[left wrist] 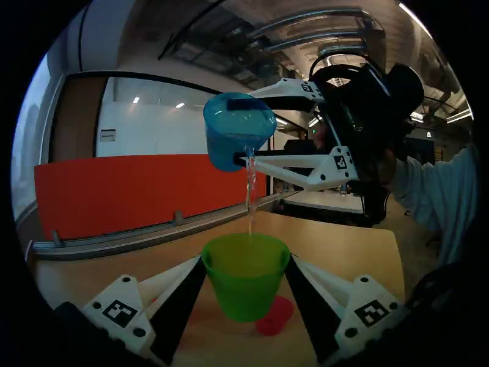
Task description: Pour water
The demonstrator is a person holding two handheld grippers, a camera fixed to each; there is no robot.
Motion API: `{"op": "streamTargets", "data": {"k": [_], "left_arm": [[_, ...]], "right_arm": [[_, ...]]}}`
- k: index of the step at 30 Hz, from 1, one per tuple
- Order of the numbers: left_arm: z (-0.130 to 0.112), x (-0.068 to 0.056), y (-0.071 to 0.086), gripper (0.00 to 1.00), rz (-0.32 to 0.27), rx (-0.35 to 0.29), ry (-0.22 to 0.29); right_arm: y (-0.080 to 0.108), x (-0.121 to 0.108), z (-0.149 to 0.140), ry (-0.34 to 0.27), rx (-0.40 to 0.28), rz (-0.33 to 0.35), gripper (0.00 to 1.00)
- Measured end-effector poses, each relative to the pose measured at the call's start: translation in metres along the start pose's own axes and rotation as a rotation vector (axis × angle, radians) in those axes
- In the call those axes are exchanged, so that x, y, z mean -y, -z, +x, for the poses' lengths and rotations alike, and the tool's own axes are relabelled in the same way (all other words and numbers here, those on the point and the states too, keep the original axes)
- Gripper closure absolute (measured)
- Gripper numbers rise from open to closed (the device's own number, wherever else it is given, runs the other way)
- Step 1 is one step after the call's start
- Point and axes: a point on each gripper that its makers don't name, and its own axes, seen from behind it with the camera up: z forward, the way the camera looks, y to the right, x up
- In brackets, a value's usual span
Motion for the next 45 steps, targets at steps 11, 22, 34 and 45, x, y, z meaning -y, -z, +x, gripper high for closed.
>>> {"op": "streamTargets", "data": {"k": [11, 22, 34, 45], "left_arm": [[-0.001, -0.002, 0.000, 0.13, -0.004, 0.003, -0.001], [-0.002, 0.000, 0.001, 0.13, -0.003, 0.003, -0.003], [-0.002, 0.001, 0.002, 0.13, -0.002, 0.001, -0.003], [0.002, 0.000, 0.003, 0.13, 0.000, -0.003, -0.012]], "right_arm": [[-0.003, -0.008, -0.004, 0.076, 0.014, -0.016, 0.11], [-0.008, -0.011, -0.006, 0.140, 0.022, -0.022, 0.11], [-0.009, -0.018, -0.001, 0.193, 0.016, -0.036, 0.11], [-0.008, -0.026, 0.004, 0.246, 0.017, -0.053, 0.11]]}}
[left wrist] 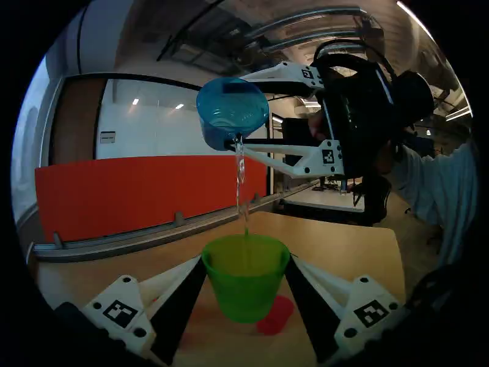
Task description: Pour water
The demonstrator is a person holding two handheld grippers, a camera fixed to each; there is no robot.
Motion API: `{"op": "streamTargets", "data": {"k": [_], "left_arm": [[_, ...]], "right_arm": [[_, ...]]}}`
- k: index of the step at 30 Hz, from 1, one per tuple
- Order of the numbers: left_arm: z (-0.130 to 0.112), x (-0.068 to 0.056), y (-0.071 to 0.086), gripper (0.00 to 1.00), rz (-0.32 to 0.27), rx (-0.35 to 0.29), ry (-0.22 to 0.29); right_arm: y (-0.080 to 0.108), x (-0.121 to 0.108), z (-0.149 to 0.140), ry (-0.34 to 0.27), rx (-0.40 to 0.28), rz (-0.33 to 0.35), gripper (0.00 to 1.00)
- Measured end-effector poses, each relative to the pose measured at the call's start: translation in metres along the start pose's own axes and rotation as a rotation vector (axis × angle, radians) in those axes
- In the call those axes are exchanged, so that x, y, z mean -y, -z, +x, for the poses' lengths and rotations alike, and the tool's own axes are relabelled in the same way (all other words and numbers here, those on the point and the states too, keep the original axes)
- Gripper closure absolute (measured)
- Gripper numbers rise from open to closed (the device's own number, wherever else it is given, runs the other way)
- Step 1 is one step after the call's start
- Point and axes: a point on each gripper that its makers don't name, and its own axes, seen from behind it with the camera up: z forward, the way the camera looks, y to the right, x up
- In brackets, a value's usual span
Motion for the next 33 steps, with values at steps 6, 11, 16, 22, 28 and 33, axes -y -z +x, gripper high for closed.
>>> {"op": "streamTargets", "data": {"k": [6, 11, 16, 22, 28, 33], "left_arm": [[0.000, 0.000, 0.000, 0.13, -0.001, -0.003, 0.002], [0.001, -0.001, 0.000, 0.13, -0.002, -0.002, -0.001], [0.000, -0.003, -0.001, 0.13, -0.003, -0.002, -0.001], [0.001, -0.003, -0.002, 0.13, -0.004, -0.002, -0.003], [0.000, -0.003, -0.002, 0.13, -0.002, -0.001, -0.003], [-0.001, -0.002, -0.002, 0.13, -0.001, 0.000, -0.001]], "right_arm": [[-0.001, -0.003, 0.000, 0.022, 0.001, -0.006, 0.11], [-0.002, -0.005, 0.000, 0.055, 0.006, -0.011, 0.11], [-0.003, -0.007, 0.000, 0.081, 0.006, -0.013, 0.11], [-0.005, -0.009, 0.002, 0.125, 0.009, -0.015, 0.11], [-0.007, -0.010, 0.004, 0.162, 0.011, -0.019, 0.11], [-0.007, -0.011, 0.006, 0.188, 0.011, -0.021, 0.11]]}}
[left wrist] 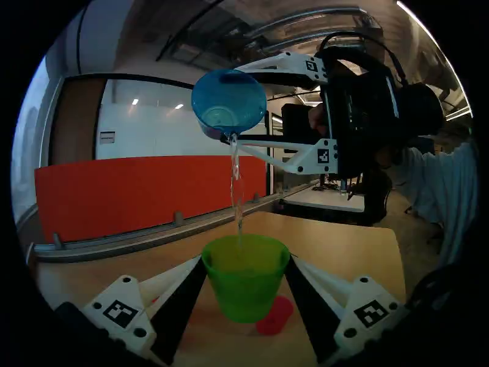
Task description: Pour water
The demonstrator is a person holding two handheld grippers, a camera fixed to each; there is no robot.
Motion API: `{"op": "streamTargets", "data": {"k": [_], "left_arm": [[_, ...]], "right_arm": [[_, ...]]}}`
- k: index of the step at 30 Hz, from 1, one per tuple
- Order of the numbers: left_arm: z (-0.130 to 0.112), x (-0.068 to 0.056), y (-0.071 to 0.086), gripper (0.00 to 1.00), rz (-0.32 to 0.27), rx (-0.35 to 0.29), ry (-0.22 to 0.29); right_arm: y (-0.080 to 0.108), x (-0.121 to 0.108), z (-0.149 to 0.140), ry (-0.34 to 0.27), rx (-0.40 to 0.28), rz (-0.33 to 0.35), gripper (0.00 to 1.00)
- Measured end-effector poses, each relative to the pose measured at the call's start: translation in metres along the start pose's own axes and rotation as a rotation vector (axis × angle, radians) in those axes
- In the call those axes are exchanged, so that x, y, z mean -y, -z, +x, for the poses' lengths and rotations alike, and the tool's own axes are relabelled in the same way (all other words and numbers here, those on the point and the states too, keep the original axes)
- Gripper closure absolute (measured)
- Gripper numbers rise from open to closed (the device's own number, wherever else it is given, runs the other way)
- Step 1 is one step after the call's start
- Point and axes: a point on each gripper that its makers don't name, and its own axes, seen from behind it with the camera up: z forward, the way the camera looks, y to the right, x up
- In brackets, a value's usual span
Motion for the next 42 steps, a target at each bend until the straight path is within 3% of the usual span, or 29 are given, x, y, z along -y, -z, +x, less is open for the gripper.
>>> {"op": "streamTargets", "data": {"k": [30, 36, 42], "left_arm": [[0.003, 0.002, 0.002, 0.14, 0.007, -0.012, 0.008], [0.004, 0.003, 0.003, 0.13, 0.009, -0.016, 0.011], [0.005, 0.003, 0.004, 0.13, 0.014, -0.016, 0.007]], "right_arm": [[0.000, -0.012, 0.021, 0.194, -0.005, -0.030, 0.11], [0.001, -0.011, 0.024, 0.168, -0.009, -0.032, 0.11], [0.003, -0.010, 0.021, 0.065, -0.010, -0.037, 0.11]]}}
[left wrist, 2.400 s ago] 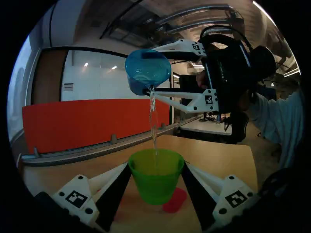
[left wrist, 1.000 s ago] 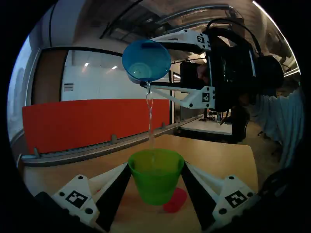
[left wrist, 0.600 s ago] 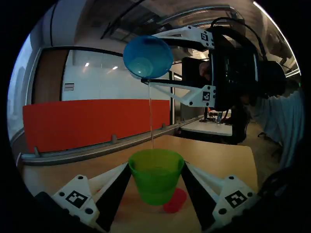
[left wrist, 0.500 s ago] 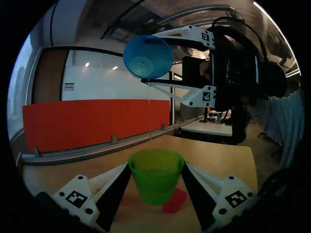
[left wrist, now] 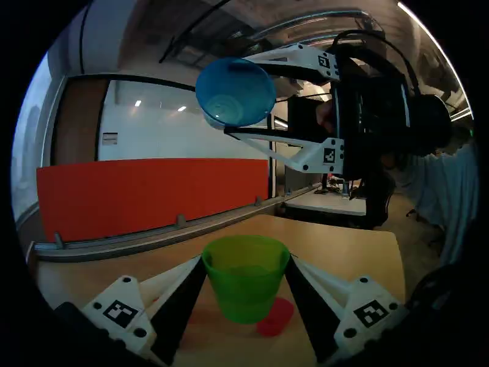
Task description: Pour water
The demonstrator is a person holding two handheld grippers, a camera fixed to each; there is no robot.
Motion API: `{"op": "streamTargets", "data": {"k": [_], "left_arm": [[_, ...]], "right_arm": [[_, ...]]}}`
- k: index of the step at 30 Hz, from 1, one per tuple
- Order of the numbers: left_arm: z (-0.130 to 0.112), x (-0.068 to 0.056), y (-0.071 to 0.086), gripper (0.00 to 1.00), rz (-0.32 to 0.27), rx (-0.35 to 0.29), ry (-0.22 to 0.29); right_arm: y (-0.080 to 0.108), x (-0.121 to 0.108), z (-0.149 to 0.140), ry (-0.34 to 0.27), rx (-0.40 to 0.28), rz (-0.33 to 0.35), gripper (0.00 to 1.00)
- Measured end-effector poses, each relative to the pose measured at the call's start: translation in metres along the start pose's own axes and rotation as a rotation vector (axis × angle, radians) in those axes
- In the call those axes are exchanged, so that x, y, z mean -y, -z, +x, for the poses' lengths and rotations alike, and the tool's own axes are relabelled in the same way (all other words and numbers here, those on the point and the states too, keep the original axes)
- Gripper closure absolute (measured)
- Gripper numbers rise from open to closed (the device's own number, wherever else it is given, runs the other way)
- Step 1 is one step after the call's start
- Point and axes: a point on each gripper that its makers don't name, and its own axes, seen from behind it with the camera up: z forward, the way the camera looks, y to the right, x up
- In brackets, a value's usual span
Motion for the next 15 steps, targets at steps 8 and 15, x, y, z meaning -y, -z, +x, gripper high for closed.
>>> {"op": "streamTargets", "data": {"k": [8, 15], "left_arm": [[0.005, 0.001, 0.002, 0.13, 0.003, -0.006, -0.006], [0.005, 0.001, 0.003, 0.13, 0.008, -0.002, -0.015]], "right_arm": [[0.007, 0.011, -0.010, -0.334, 0.013, 0.018, 0.11], [0.017, 0.020, -0.004, -0.684, 0.010, 0.032, 0.11]]}}
